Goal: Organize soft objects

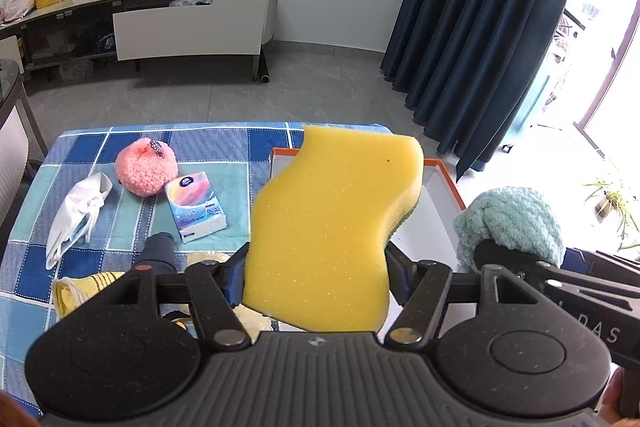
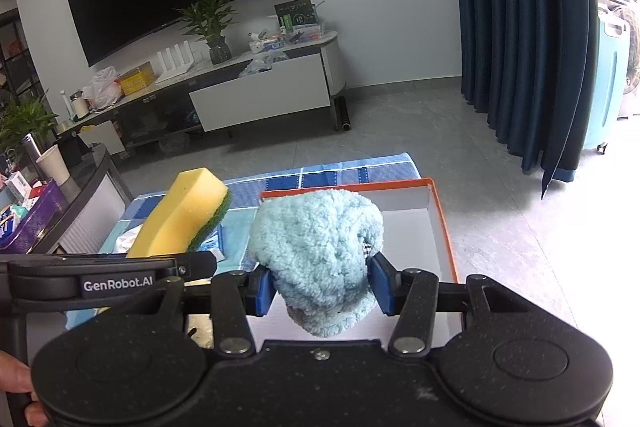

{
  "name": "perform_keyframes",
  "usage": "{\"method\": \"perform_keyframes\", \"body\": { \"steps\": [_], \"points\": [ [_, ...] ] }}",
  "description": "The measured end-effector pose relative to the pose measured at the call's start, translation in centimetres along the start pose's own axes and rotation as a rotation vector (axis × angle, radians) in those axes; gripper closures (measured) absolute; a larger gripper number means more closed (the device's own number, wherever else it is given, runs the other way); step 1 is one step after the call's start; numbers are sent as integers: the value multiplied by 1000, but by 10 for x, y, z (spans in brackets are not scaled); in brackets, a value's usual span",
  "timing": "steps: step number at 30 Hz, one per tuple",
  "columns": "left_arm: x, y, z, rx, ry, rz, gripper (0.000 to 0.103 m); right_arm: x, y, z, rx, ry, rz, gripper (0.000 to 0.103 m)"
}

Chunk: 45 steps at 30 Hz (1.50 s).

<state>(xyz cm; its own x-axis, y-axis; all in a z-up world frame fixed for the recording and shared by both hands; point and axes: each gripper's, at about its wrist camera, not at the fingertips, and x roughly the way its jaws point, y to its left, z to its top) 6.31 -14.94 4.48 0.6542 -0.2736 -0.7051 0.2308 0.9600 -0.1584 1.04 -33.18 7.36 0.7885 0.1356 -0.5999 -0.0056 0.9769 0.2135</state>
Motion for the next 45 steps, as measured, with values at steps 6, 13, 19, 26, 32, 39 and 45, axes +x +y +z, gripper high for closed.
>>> {"method": "perform_keyframes", "body": {
  "steps": [6,13,19,26,32,39,45],
  "points": [
    [11,-6,1,3,17,2,36,10,-9,1,8,14,-22,44],
    [26,-13,2,12,39,5,36,23,-16,7,-1,18,-53,44],
    [37,-18,4,18,56,6,36,34,-22,9,-7,29,-77,43],
    [53,-24,5,26,80,10,36,49,-28,13,-5,46,-91,42],
    [65,-27,5,29,103,12,36,62,-33,14,-3,60,-105,40],
    [78,-28,6,24,121,15,36,79,-34,18,-7,71,-103,37],
    [90,-27,7,16,138,27,35,87,-36,23,-12,50,-94,23]
  ]
}}
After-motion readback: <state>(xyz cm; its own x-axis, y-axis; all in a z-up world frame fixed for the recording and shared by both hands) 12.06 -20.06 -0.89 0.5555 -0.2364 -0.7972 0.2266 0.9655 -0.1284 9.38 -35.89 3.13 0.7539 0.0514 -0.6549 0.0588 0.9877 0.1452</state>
